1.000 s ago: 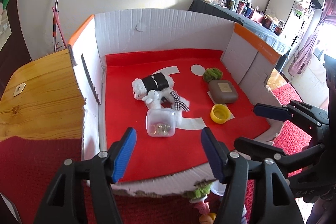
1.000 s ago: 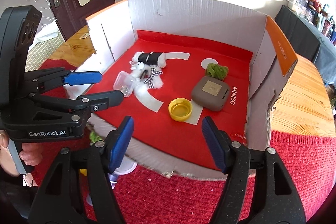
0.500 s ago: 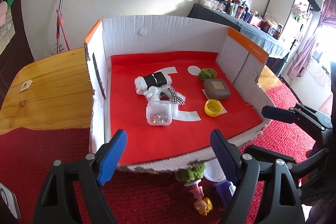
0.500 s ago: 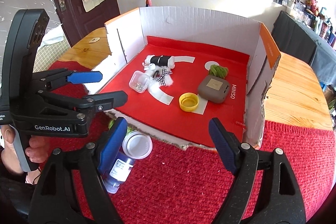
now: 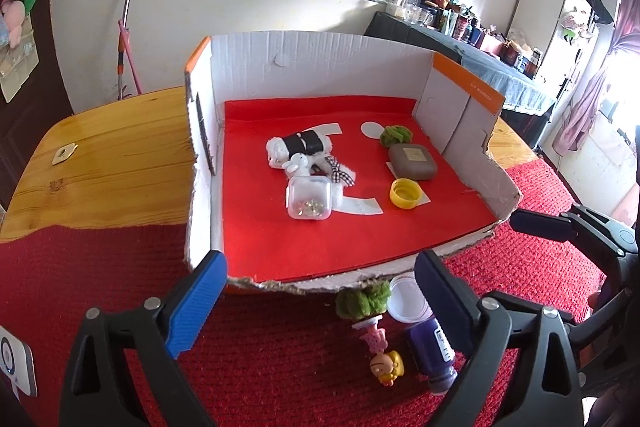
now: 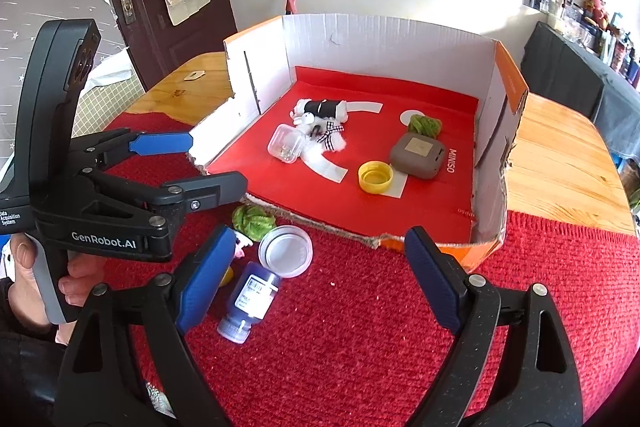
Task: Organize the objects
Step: 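Move both grippers down toward the blue bottle and figurine on the rug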
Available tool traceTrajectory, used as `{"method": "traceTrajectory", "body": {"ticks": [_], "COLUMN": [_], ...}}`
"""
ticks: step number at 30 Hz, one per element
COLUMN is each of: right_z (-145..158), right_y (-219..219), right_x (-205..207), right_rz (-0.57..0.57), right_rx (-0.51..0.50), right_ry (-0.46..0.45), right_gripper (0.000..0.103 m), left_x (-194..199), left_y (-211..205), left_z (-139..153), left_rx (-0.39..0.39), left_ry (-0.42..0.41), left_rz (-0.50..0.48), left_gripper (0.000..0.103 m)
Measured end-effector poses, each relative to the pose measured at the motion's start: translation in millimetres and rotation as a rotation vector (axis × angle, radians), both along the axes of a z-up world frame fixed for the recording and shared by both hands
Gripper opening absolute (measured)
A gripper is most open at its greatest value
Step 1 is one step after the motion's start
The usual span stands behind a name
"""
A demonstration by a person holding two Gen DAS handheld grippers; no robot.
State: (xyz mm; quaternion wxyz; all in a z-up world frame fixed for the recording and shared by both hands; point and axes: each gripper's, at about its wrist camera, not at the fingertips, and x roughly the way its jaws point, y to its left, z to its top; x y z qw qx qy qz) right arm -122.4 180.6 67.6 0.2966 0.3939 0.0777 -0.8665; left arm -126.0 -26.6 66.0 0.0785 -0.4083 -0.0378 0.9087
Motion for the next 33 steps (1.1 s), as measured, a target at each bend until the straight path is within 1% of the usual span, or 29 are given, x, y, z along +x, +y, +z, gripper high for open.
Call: {"method": "traceTrajectory", "body": {"ticks": [8, 12, 21, 26, 33], "right_z": [-6, -10, -22, -29, -38], "right_y": [-1, -1, -1, -3, -8], "right_x": [9, 13, 19, 23, 27], "right_rz": [0.004, 0.003, 0.003, 0.007, 0.015], "right_rx": [0.016, 0.026, 0.045, 0.069, 0.103], "right_ry": [-0.004, -0.006, -0.023, -0.02, -0.016], "right_gripper": [0.089, 0.089, 0.09, 0.091, 0.091], "left_x": [10, 15, 20, 25, 29], "left_y": [2, 4, 5, 3, -1], "left_z": [-4, -8, -16, -22, -30], "left_rx": [-0.018, -0.031, -0.047, -0.06, -0.058], "left_ry": [0.001, 0.004, -0.011, -0.021, -0.045], "left_rz": [0.002, 0.003, 0.002, 0.006, 0.015], "left_gripper": [0.097, 0.1, 0.1, 0.101, 0.101]}}
